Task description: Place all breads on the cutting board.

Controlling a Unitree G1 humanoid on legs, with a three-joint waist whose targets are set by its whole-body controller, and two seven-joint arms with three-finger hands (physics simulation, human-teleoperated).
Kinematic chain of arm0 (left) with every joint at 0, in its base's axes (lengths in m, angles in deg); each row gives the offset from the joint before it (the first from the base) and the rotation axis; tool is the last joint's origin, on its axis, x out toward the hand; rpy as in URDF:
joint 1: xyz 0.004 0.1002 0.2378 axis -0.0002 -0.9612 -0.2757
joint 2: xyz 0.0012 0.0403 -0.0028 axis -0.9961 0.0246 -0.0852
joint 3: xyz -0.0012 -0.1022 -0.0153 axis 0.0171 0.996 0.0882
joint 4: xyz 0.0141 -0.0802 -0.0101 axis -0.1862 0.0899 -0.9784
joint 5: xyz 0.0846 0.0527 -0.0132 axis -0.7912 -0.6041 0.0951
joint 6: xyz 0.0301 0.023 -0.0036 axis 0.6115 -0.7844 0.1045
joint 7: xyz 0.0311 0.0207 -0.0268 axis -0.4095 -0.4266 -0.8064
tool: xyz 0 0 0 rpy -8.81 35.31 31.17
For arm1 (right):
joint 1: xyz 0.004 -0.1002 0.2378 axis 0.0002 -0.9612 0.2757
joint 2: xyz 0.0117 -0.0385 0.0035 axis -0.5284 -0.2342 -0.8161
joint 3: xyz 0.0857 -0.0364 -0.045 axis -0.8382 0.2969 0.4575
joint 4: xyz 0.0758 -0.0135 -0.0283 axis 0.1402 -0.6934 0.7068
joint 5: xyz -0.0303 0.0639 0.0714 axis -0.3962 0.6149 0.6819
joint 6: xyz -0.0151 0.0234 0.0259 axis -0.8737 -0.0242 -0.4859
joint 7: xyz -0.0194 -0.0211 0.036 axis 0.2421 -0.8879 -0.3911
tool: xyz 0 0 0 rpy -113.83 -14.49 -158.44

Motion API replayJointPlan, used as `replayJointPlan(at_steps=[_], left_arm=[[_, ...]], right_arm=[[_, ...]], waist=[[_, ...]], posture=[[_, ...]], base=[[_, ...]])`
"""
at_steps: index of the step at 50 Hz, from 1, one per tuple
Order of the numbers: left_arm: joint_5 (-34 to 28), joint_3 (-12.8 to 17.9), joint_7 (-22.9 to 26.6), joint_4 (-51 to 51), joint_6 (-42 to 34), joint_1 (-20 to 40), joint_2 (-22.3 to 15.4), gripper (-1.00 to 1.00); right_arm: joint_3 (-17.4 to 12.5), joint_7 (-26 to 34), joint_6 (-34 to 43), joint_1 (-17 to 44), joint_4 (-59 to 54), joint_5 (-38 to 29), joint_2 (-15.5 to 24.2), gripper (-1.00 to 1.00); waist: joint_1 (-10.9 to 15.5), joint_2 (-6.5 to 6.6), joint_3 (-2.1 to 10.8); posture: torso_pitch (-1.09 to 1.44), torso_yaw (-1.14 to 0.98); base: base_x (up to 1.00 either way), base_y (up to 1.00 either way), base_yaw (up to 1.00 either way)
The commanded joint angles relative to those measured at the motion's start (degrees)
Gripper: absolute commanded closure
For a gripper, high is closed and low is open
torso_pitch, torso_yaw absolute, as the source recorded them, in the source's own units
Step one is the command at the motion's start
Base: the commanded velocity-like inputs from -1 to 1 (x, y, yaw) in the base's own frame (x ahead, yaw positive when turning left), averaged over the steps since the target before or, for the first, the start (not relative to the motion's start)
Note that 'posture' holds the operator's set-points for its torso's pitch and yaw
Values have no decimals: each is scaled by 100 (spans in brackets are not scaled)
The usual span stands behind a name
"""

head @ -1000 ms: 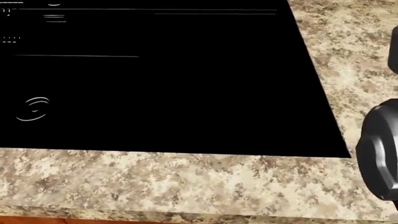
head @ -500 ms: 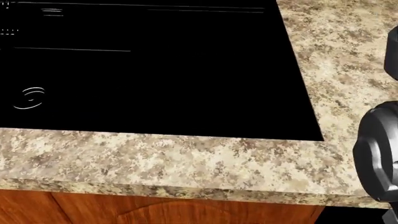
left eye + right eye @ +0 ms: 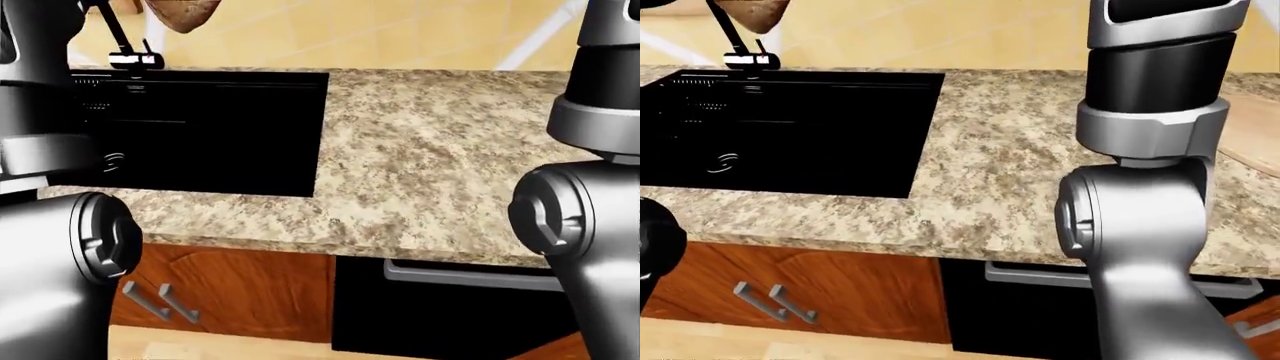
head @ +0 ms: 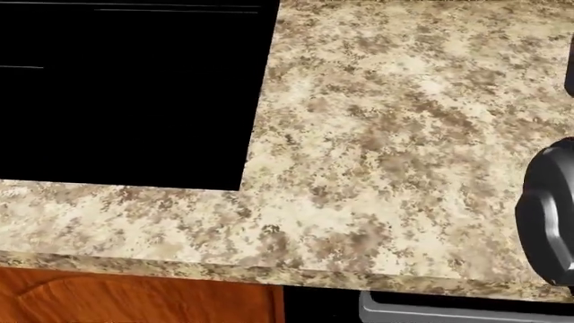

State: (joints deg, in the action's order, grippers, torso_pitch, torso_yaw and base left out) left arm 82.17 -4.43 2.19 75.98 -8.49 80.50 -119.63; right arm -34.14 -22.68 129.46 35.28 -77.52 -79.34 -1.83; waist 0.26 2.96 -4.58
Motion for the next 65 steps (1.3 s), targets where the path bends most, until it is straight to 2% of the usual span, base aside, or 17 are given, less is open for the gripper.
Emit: replayJointPlan(at_steps=[1, 2, 3, 6, 10, 11, 12, 15, 21, 31, 37, 42, 48, 53, 56, 61, 65], left_arm=[[6, 39, -23, -158, 128, 148, -71, 12], [9, 41, -27, -173, 117, 140, -71, 12], [13, 43, -29, -188, 115, 126, -67, 12], [15, 37, -28, -157, 159, 118, -52, 12], [-2, 20, -21, -140, 125, 195, -77, 11], [-2, 22, -23, -144, 134, 182, -70, 11], [-2, 19, -32, -161, 117, 188, -60, 11], [8, 19, -51, -186, 118, 163, -10, 11], [21, 41, -36, -192, 130, 111, -42, 11], [43, 52, -53, -145, 165, 116, -62, 12], [54, 46, -51, -100, 186, 144, -66, 12], [73, 48, -68, -153, 155, 126, -56, 12], [78, 47, -68, -159, 135, 131, -76, 13], [88, 55, -76, -170, 143, 111, -74, 15], [92, 52, -81, -158, 157, 113, -68, 15], [101, 52, -83, -192, 138, 85, -74, 14], [108, 56, -82, -195, 149, 71, -75, 13]], right_arm=[[-5, -6, -132, 182, 101, 3, 23, 100], [-6, -2, -136, 178, 103, 3, 26, 100], [-2, 5, -126, 177, 112, 0, 25, 100], [-15, 7, -117, 146, 152, -3, 24, 100], [-22, 19, -74, 159, 201, -6, 47, 100], [-22, 24, -63, 151, 219, -7, 52, 100], [-12, 56, -22, 149, 264, -16, 87, 100], [-14, 77, 17, 147, 316, -35, 109, 100], [12, 43, -111, 162, 182, -70, 42, 100], [15, 27, -233, 307, -68, -93, 12, 100], [20, 36, -269, 347, -143, -103, 6, 100], [17, 68, -227, 337, -84, -128, 26, 100], [13, 71, -200, 319, -58, -142, 20, 100], [5, 71, -201, 326, -52, -152, 25, 100], [7, 74, -222, 328, -62, -154, 28, 100], [0, 72, -181, 291, 0, -158, 14, 100], [-1, 65, -205, 320, -37, -159, 22, 100]], waist=[[-3, 99, 176], [52, 259, 244], [36, 125, 217], [-10, 204, 393], [55, -462, 266], [17, -858, 399], [42, -625, 334], [-3, -516, 417], [10, -540, 103], [-42, -533, 193], [-90, 317, 213], [-96, 89, 436], [-40, -95, 349], [84, -766, 491], [-17, -704, 204], [46, -592, 83], [34, -415, 327]], posture=[[0, 0], [0, 0], [0, 0], [0, 0], [0, 0], [0, 0], [0, 0], [0, 0], [0, 0], [0, 0], [0, 0], [0, 0], [0, 0], [0, 0], [0, 0], [0, 0], [0, 0]], base=[[0, -90, 0], [0, -88, 0], [0, -88, 0], [0, -70, 0], [0, -52, 0], [0, -54, 0], [0, -54, 0], [0, -31, 0], [0, 0, 0], [0, -5, 0], [0, -74, 0], [0, -38, 0], [0, -47, 0], [0, -48, 0], [0, -4, 0], [0, 0, 0], [0, -13, 0]])
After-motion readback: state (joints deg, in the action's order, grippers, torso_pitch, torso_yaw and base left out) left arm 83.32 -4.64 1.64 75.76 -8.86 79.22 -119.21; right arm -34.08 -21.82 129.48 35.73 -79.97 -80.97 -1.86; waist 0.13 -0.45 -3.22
